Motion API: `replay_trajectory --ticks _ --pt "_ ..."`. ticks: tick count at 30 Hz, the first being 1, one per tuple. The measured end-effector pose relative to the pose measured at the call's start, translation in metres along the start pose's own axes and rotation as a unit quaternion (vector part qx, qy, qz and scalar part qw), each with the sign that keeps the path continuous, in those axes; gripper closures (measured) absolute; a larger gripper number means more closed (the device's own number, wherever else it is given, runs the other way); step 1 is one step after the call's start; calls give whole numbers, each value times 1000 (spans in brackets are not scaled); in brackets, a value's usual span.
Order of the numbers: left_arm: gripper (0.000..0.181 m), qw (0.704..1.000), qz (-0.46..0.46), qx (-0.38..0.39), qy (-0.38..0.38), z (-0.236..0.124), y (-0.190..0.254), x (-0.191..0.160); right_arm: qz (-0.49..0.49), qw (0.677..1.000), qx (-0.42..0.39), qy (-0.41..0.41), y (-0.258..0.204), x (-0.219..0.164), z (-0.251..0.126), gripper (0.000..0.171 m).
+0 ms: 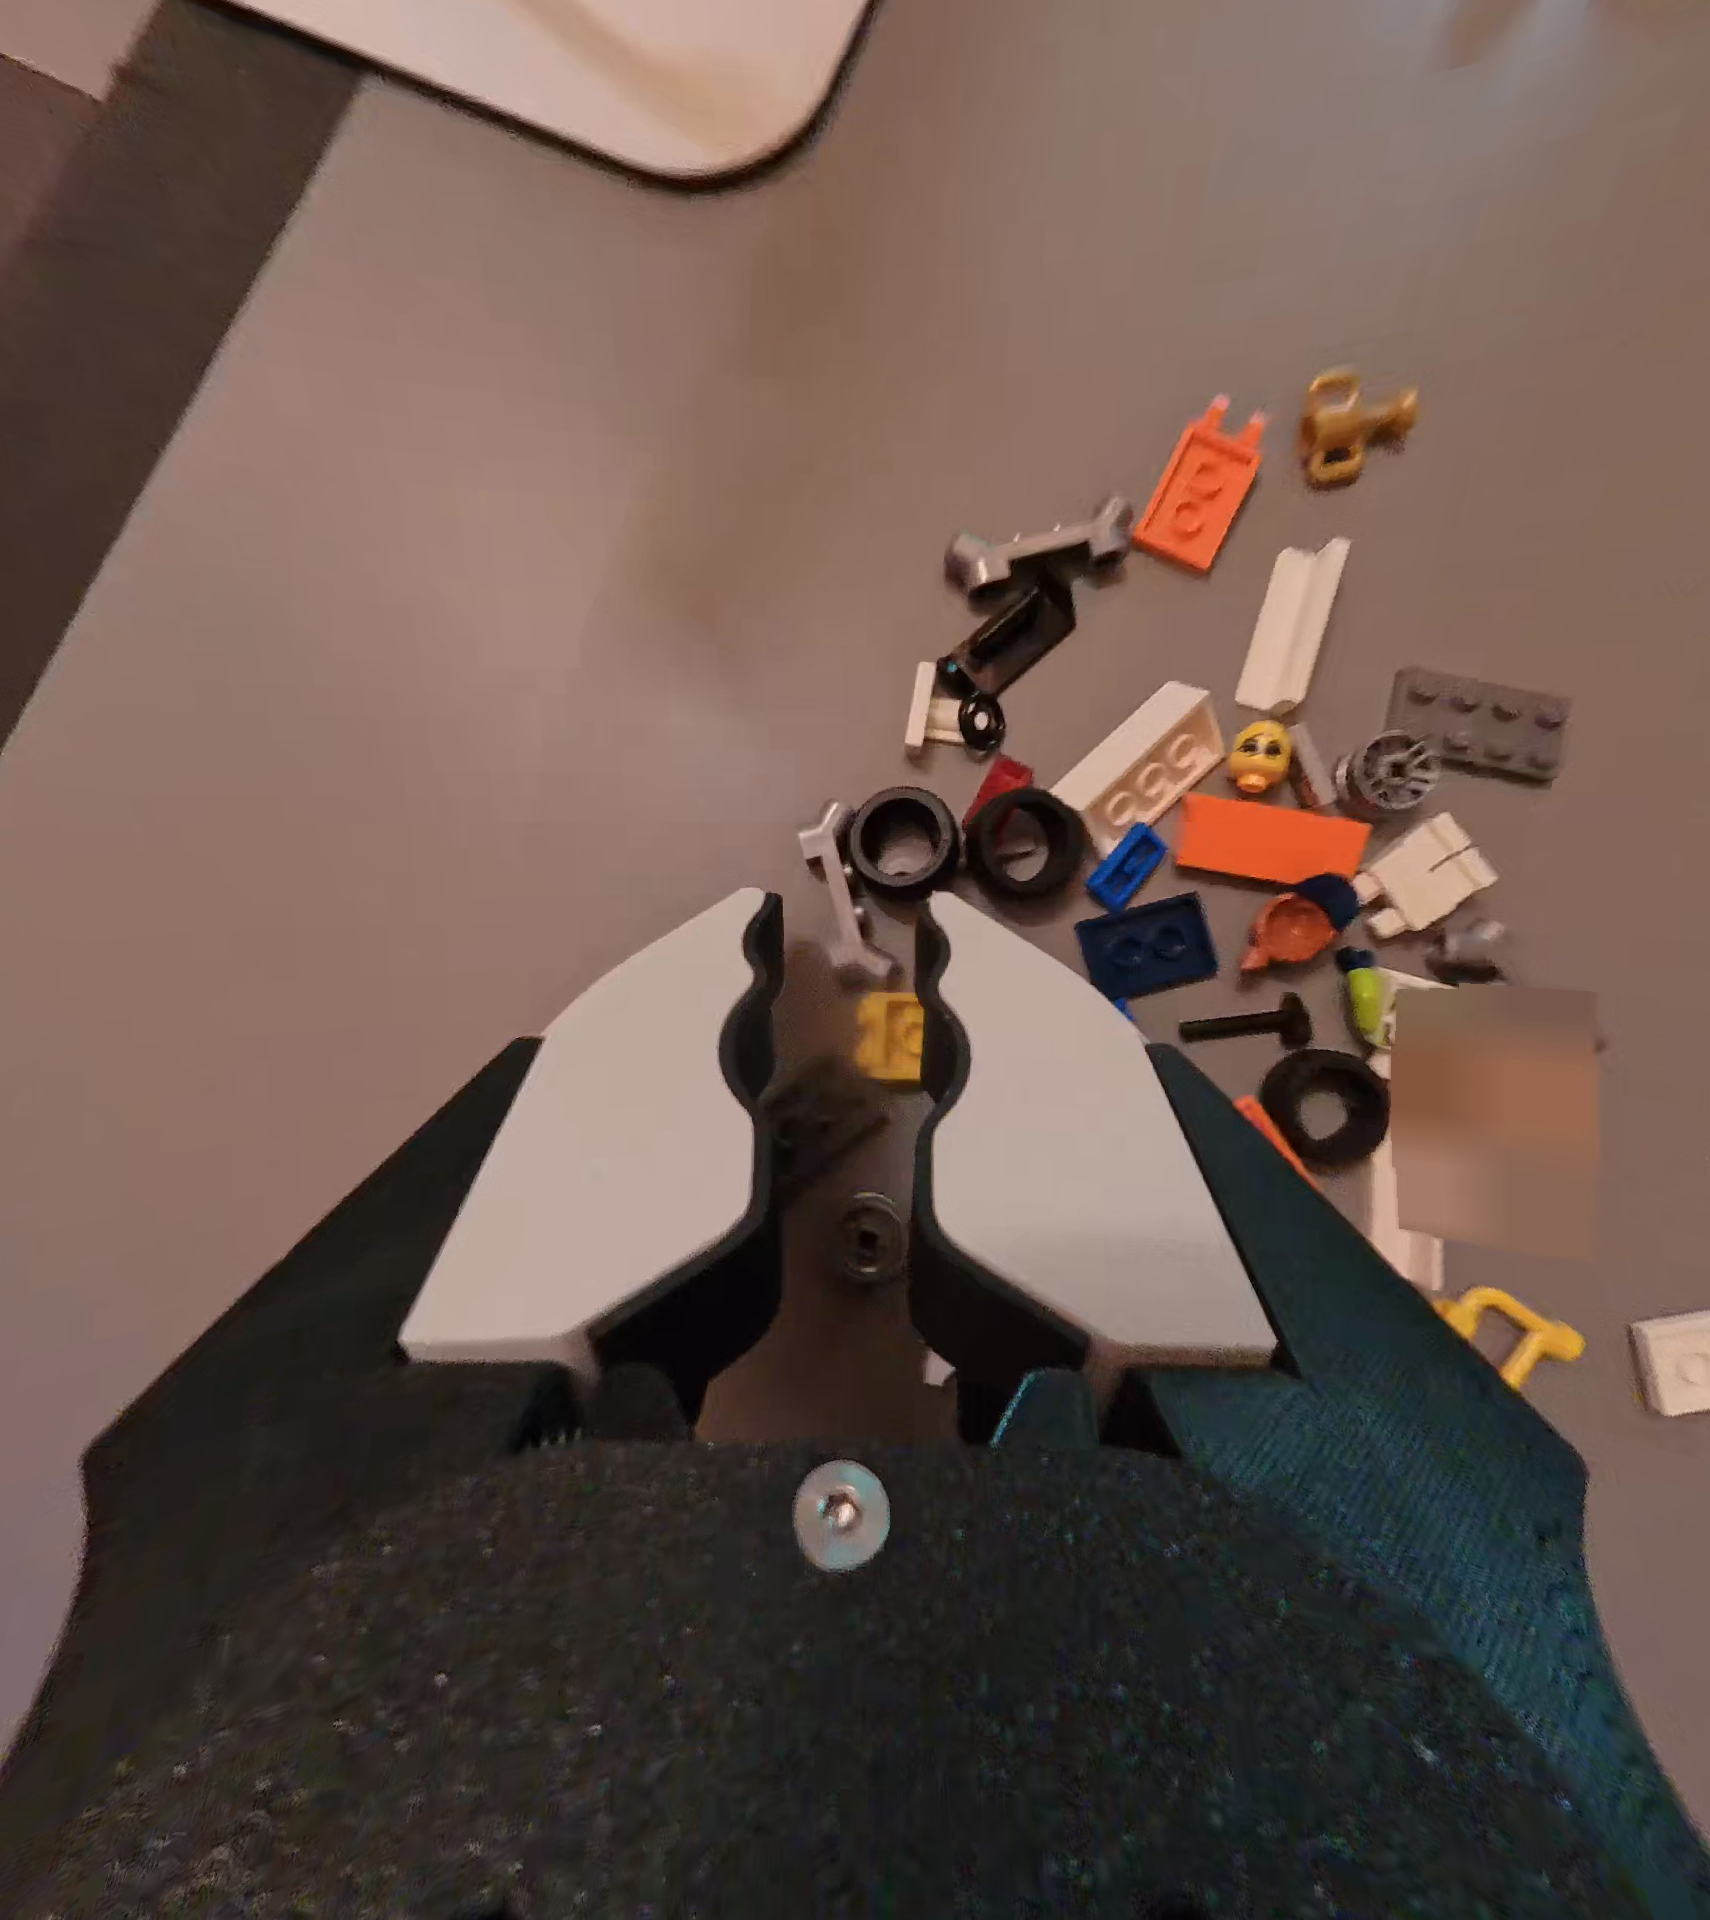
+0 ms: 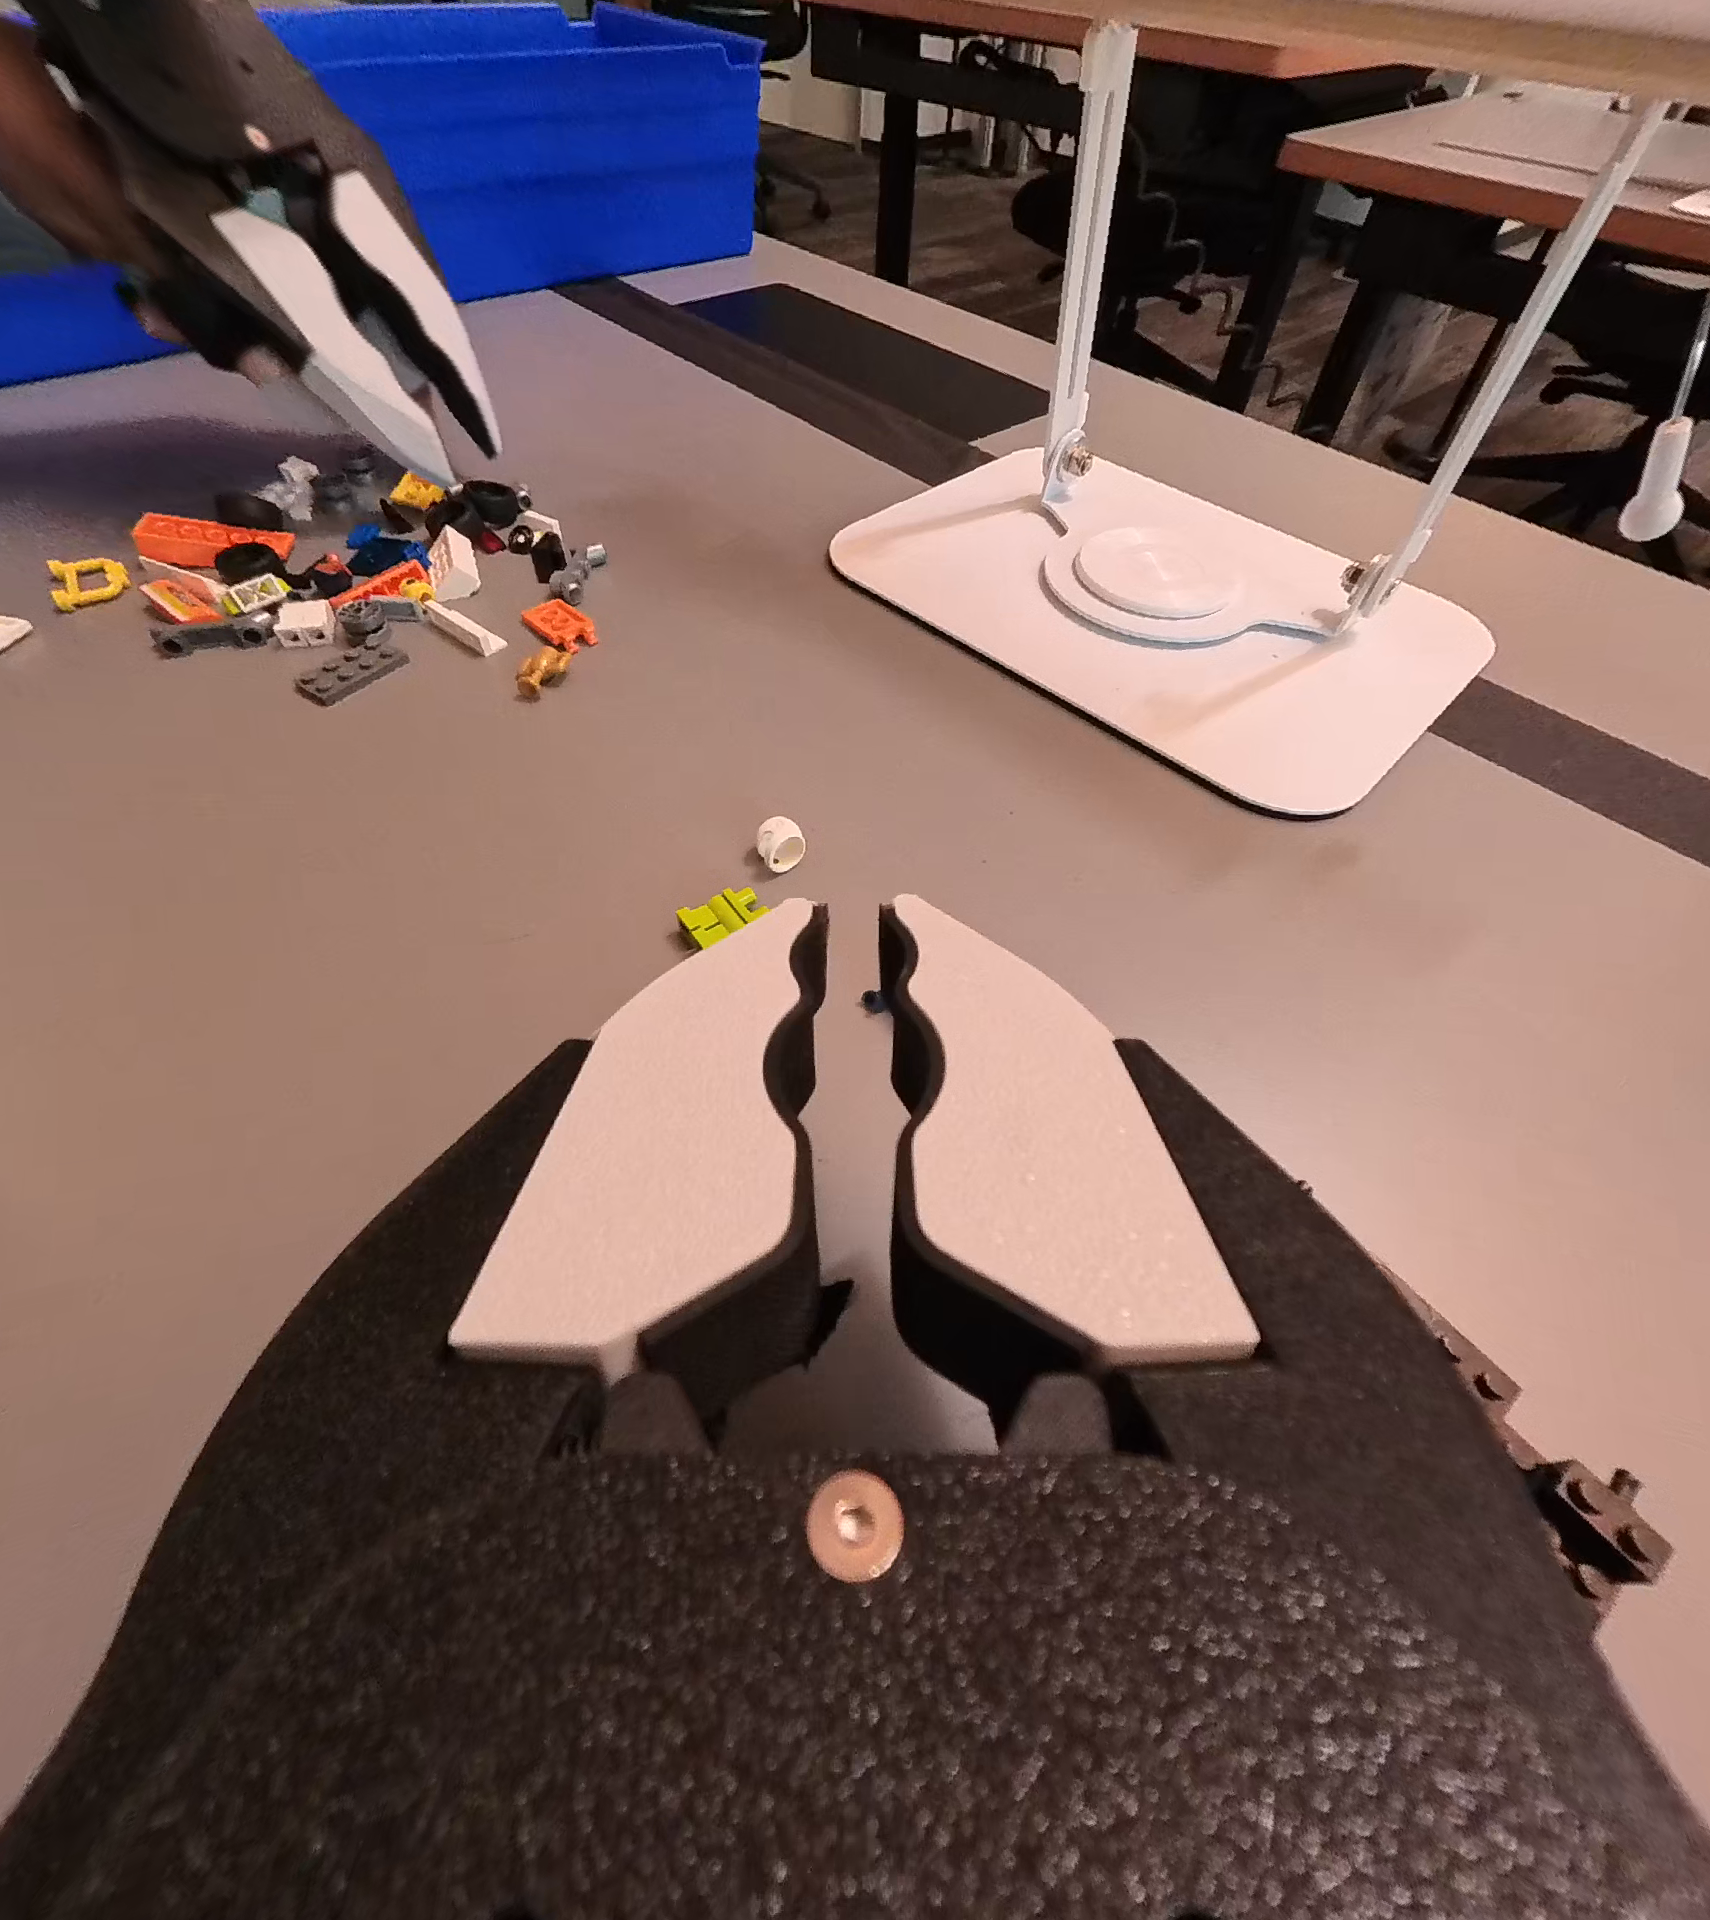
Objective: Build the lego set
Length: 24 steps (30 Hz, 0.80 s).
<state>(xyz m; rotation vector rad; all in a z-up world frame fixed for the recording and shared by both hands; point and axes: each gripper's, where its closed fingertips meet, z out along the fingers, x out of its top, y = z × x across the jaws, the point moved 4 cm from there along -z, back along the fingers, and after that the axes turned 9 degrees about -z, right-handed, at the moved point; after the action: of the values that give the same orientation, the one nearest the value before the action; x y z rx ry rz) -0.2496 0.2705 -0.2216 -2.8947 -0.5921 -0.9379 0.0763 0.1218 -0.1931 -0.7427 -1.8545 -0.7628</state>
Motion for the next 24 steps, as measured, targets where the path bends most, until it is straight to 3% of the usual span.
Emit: replay_trajectory --ticks 2,4,11,14,24 --pt "161 999 17 5 -37 8 -5 -3 1 1000 0 0 0 0 0 162" --pt "176 999 27 -4 -40 9 -6 0 2 1000 0 0 1 -1 0 162" --pt "175 997 42 40 -52 2 -23 -2 6 1000 5 0 0 -1 1 162" --pt "160 997 54 36 -42 1 -15 2 6 1000 6 -1 0 -2 2 162" --pt "166 985 168 3 -49 11 15 10 7 1000 6 -4 0 -3 3 162"
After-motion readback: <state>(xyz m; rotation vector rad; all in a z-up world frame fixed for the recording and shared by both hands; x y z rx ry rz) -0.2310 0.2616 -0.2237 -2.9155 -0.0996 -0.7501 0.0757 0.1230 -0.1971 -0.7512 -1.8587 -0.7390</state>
